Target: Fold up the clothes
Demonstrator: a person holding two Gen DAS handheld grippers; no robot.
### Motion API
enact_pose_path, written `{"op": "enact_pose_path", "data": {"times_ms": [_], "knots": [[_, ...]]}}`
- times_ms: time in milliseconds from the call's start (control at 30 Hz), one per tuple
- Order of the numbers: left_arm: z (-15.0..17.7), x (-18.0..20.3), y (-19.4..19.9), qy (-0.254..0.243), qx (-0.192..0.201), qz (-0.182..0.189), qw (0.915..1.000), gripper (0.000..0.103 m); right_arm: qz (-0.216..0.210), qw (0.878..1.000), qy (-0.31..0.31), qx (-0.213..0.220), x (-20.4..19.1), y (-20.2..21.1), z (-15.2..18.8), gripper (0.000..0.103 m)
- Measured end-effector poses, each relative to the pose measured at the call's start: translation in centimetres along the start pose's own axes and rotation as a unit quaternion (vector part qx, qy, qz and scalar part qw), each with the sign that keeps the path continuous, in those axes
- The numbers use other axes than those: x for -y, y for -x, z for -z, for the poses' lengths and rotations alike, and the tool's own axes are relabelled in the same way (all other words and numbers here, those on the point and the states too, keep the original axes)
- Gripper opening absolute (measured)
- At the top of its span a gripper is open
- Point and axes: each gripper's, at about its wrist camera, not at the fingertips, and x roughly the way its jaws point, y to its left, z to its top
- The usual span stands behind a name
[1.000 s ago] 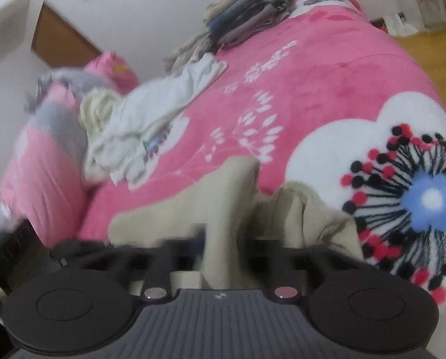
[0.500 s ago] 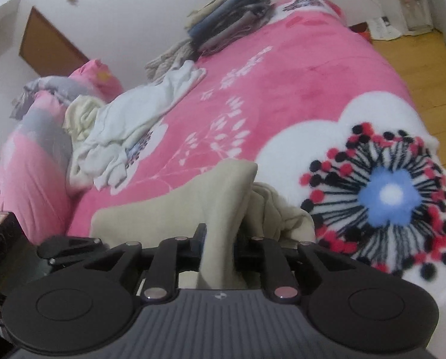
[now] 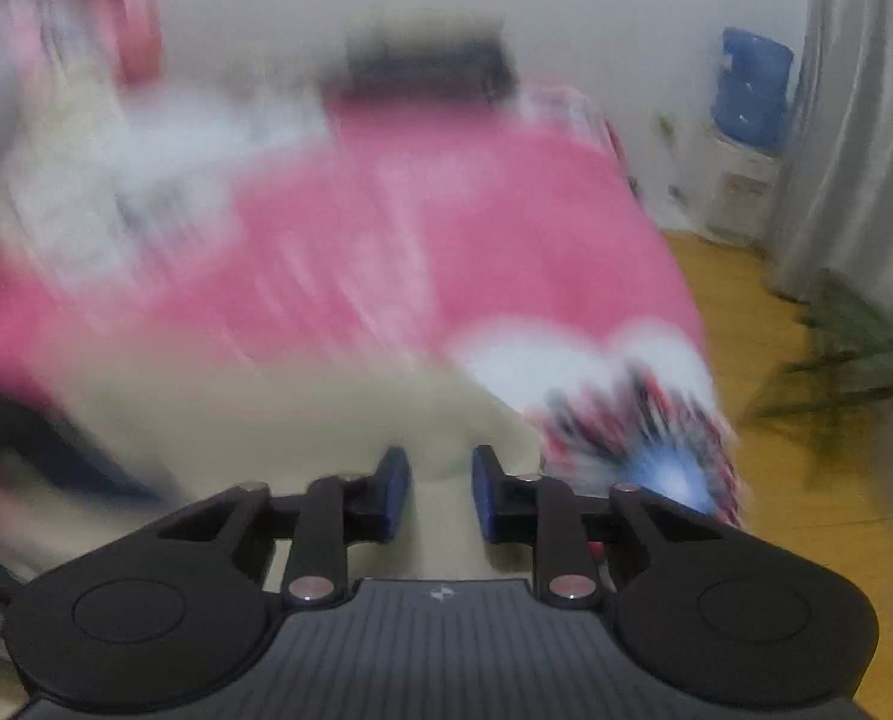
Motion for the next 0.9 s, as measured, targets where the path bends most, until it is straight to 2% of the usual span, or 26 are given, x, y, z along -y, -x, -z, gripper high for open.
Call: {"op": "enact_pose_path", "data": {"times_ms": [33, 67, 167, 233, 333, 367, 433, 500, 533, 600, 667, 767, 800, 900], "knots": [[0.1, 0.5, 0.8, -0.005, 0.003, -0.005, 1.0, 0.039, -0.002, 1.0, 0.001, 0.029, 0.0, 0.1, 0.7, 0.026], [0.1, 1.1, 1.5, -0.01, 0.006, -0.01, 0.9999, 0.039, 0.001, 1.0, -0.002, 0.024, 0.1, 0.3, 0.6, 0.027], [1.2, 1.6, 3.9, 0.023, 0.014, -0.003, 0.9996, 0.039, 0.03, 0.999, 0.019, -0.005, -0.6, 0.9, -0.8, 0.027], [1.8, 1.5, 5.6, 0.07, 0.033, -0.007, 0.997, 0.039, 0.049, 0.998, 0.029, -0.011, -1.4, 2.0, -2.1, 0.027], [2.6, 0.7, 6.8, 0.136, 0.034, 0.025, 0.9898, 0.039, -0.002, 0.999, 0.036, 0.038, -3.6, 5.7, -4.9, 0.027], [2.9, 0.6, 6.7, 0.137, 0.029, 0.037, 0.9894, 0.039, -0.027, 0.997, 0.048, 0.056, -4.8, 6.9, -6.0, 0.027], [3.5, 1.1, 6.5, 0.105, 0.028, 0.04, 0.9932, 0.039, -0.091, 0.991, 0.078, 0.058, -7.9, 7.0, -7.7, 0.027], [4.0, 1.5, 6.2, 0.08, 0.03, 0.046, 0.9953, 0.04, -0.14, 0.984, 0.109, 0.029, -10.5, 5.2, -8.1, 0.024], [4.3, 1.6, 6.0, 0.074, 0.031, 0.051, 0.9955, 0.042, -0.146, 0.981, 0.132, 0.001, -11.7, 3.3, -7.6, 0.024], [5.0, 1.6, 5.5, 0.07, 0.032, 0.057, 0.9954, 0.043, -0.113, 0.974, 0.18, -0.075, -12.7, -1.4, -5.6, 0.024], [5.7, 1.4, 5.4, 0.079, 0.04, 0.062, 0.9941, 0.043, -0.101, 0.964, 0.241, -0.052, -12.7, -2.5, -3.8, 0.025], [5.7, 1.4, 5.6, 0.074, 0.048, 0.069, 0.9937, 0.044, -0.056, 0.96, 0.254, -0.098, -13.6, -1.6, -6.3, 0.026], [5.7, 1.4, 5.5, 0.074, 0.05, 0.071, 0.9934, 0.045, -0.04, 0.957, 0.272, -0.097, -14.2, -0.8, -7.1, 0.026], [5.9, 1.6, 5.4, 0.068, 0.055, 0.074, 0.9935, 0.046, -0.086, 0.965, 0.236, -0.07, -15.3, 1.5, -9.3, 0.026]]}}
